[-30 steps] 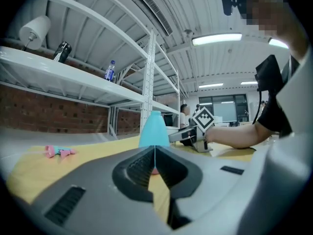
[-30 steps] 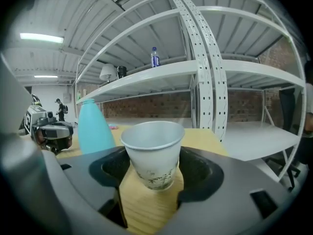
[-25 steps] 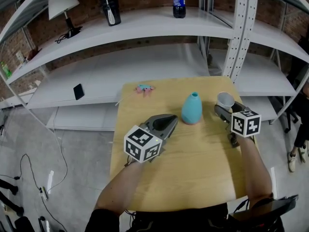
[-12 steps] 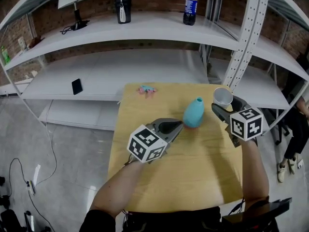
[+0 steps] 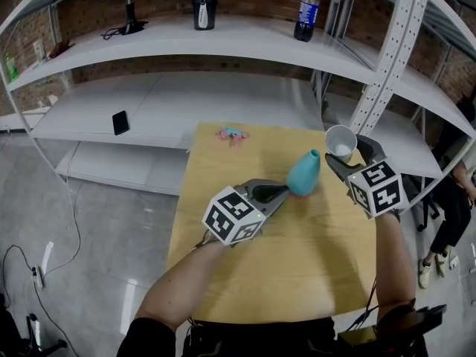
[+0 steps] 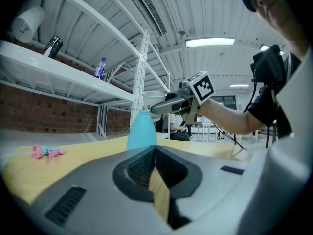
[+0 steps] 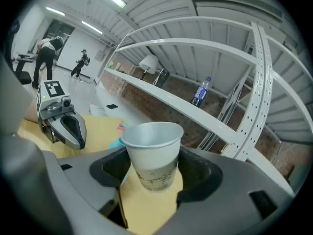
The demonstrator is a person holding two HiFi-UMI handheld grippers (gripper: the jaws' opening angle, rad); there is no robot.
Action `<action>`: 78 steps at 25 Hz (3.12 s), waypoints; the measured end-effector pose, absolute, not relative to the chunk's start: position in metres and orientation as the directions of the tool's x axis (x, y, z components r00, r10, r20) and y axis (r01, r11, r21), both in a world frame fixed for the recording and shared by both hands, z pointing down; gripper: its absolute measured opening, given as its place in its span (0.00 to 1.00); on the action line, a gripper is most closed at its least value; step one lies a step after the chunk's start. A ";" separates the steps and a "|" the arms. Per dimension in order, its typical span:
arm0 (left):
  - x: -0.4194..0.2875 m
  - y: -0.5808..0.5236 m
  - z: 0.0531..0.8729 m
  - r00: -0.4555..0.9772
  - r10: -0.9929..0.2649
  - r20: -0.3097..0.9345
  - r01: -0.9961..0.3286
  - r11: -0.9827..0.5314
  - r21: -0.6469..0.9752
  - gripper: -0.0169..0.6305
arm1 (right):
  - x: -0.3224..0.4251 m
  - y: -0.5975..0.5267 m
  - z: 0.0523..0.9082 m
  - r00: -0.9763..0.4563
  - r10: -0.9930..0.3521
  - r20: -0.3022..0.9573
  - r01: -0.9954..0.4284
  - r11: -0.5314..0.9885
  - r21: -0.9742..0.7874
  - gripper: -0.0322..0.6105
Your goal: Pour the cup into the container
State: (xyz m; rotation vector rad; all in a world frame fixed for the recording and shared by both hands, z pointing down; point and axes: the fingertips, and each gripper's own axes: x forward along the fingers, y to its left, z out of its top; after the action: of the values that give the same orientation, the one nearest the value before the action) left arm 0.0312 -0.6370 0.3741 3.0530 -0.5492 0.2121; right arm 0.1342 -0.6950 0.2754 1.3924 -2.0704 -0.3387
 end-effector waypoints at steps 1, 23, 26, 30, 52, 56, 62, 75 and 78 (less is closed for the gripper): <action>0.031 -0.637 0.374 0.929 -0.344 0.141 -0.348 -0.937 0.007 0.03 | 0.132 -0.695 0.274 -0.250 -0.906 0.342 -0.733 0.408 0.544 0.53; 0.031 -0.634 0.374 0.932 -0.335 0.137 -0.339 -0.941 0.007 0.03 | 0.127 -0.703 0.281 -0.068 -0.935 0.349 -0.457 0.340 0.822 0.53; 0.030 -0.634 0.374 0.932 -0.335 0.139 -0.340 -0.940 0.008 0.03 | 0.125 -0.704 0.283 -0.058 -0.935 0.350 -0.437 0.339 0.833 0.53; 0.031 -0.634 0.374 0.933 -0.333 0.136 -0.337 -0.941 0.008 0.03 | 0.125 -0.704 0.285 -0.052 -0.933 0.357 -0.426 0.344 0.837 0.53; 0.031 -0.633 0.375 0.934 -0.330 0.138 -0.334 -0.943 0.008 0.03 | 0.122 -0.706 0.282 -0.022 -0.938 0.347 -0.349 0.332 0.876 0.53; 0.030 -0.634 0.375 0.934 -0.329 0.137 -0.333 -0.943 0.006 0.03 | 0.122 -0.707 0.282 -0.018 -0.937 0.349 -0.345 0.334 0.877 0.53; 0.031 -0.634 0.374 0.934 -0.330 0.138 -0.334 -0.943 0.005 0.03 | 0.124 -0.708 0.282 -0.017 -0.938 0.346 -0.341 0.331 0.880 0.53; 0.032 -0.634 0.375 0.934 -0.330 0.136 -0.333 -0.943 0.004 0.03 | 0.127 -0.711 0.281 -0.009 -0.942 0.336 -0.319 0.321 0.892 0.53; 0.030 -0.634 0.375 0.934 -0.329 0.138 -0.333 -0.943 0.004 0.03 | 0.124 -0.709 0.280 -0.012 -0.942 0.335 -0.317 0.321 0.892 0.53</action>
State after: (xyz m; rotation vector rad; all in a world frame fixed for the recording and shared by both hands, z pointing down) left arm 0.0301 -0.6336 0.3751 3.0620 -0.5245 0.2118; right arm 0.1235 -0.7093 0.2799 1.1898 -1.5458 -0.7532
